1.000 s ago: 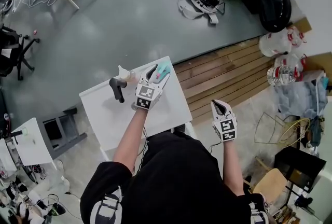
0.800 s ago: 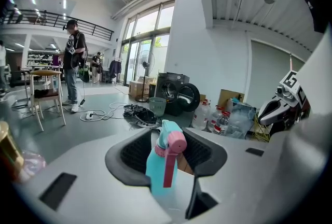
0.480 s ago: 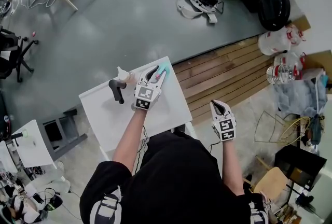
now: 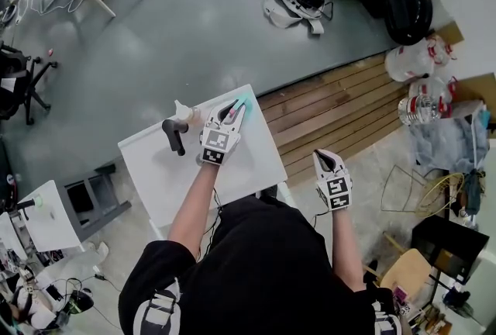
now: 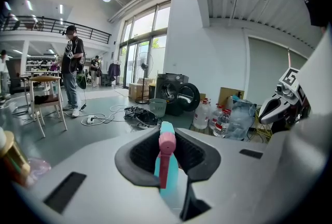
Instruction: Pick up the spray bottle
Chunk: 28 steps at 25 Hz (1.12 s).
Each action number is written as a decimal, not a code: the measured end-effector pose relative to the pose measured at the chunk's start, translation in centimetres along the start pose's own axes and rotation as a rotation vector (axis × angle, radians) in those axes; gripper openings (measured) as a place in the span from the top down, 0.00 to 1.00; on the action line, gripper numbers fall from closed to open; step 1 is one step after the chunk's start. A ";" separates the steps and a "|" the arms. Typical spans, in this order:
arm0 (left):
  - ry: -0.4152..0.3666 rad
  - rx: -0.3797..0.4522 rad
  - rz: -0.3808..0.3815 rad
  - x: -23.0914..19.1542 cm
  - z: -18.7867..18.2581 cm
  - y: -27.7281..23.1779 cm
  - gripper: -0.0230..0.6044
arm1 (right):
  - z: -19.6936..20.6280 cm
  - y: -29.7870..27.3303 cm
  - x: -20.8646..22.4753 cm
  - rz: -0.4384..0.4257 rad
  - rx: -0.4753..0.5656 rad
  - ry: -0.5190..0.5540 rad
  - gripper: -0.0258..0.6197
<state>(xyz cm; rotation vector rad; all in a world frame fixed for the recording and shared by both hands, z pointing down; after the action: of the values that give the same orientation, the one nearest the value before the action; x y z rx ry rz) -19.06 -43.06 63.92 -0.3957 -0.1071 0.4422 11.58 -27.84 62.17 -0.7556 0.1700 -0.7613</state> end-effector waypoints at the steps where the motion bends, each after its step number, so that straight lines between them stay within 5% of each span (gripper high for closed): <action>1: -0.001 0.000 0.001 0.1 0.0 0.0 0.84 | 0.0 0.0 0.0 -0.001 0.001 0.000 0.93; 28: -0.050 0.011 -0.047 2.2 -1.4 5.1 0.84 | 0.6 2.0 -0.6 -0.037 0.065 0.040 0.93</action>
<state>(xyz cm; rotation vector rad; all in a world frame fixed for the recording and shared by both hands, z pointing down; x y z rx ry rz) -18.79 -38.37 60.66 -0.3706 -0.1616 0.4063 12.53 -26.15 61.19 -0.6834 0.1666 -0.8139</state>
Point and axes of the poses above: the fingertips, and each gripper's own axes: y backward along the fingers, x to its right, z out of its underside, the point moved 9 cm from there along y, backward along the fingers, and after that the axes turned 15 degrees about -z, right-handed, at the moved point
